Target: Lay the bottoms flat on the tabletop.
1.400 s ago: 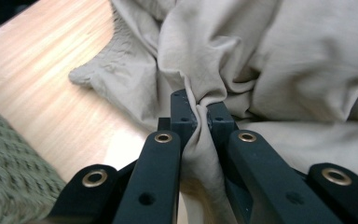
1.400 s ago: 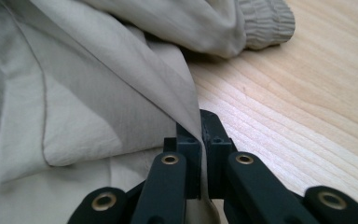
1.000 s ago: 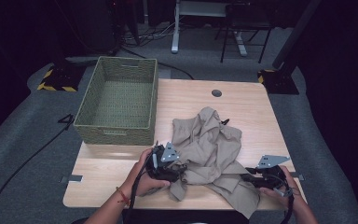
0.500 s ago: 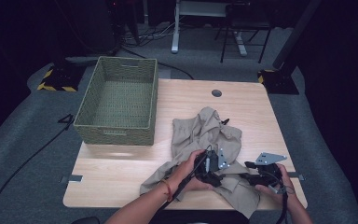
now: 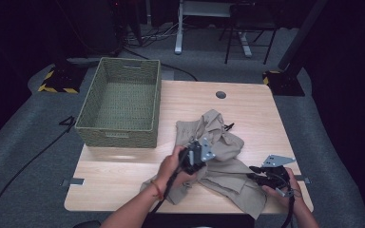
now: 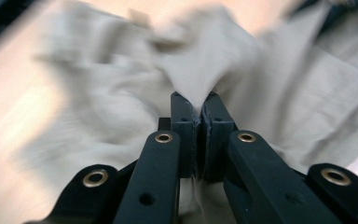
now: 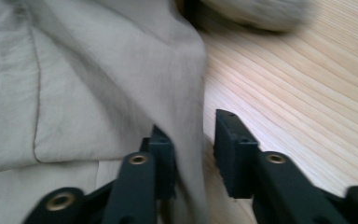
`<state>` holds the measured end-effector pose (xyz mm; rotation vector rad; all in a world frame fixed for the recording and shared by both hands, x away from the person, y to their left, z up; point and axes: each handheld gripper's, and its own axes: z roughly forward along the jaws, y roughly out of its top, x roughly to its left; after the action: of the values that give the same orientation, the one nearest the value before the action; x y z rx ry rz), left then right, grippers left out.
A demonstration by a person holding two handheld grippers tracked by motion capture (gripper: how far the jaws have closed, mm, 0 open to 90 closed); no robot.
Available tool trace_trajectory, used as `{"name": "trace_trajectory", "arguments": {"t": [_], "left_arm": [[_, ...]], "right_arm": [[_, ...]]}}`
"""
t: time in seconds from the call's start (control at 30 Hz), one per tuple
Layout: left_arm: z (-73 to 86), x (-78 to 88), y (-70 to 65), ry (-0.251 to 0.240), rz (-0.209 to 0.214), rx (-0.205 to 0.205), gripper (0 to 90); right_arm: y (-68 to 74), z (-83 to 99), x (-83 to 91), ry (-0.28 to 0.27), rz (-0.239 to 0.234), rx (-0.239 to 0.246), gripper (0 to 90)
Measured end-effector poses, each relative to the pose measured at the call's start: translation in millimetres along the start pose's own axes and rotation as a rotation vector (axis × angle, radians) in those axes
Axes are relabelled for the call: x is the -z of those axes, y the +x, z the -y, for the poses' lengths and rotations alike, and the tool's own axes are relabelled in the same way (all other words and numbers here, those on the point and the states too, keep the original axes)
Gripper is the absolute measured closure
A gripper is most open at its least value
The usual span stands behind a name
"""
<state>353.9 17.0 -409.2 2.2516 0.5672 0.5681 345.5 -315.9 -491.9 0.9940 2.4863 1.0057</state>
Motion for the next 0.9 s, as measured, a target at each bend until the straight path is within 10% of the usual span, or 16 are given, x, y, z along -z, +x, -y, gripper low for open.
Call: {"name": "trace_trajectory", "arguments": {"t": [0.17,0.4,0.53,0.67,0.9], "left_arm": [[29.3,40.3,34.5,-0.028,-0.105,0.113,85.8],[99.4,50.9,56.1,-0.019,-0.045,0.289,85.4],[118.9,46.6,45.6,0.077,-0.080,0.236,82.9],[121.5,48.7,43.1,0.041,-0.059,0.239,51.4],[93.8,43.0,24.8,-0.018,0.025,0.138,24.4]], "right_arm": [[-9.4,4.1,7.8,0.034,0.105,-0.029,83.6],[-23.1,11.5,15.0,0.041,0.196,-0.077,86.4],[-26.2,11.8,17.8,0.040,0.233,-0.088,79.8],[-26.8,3.3,29.5,-0.021,0.276,-0.109,53.0],[-9.2,-54.4,30.0,-0.137,0.157,0.039,35.3]]}}
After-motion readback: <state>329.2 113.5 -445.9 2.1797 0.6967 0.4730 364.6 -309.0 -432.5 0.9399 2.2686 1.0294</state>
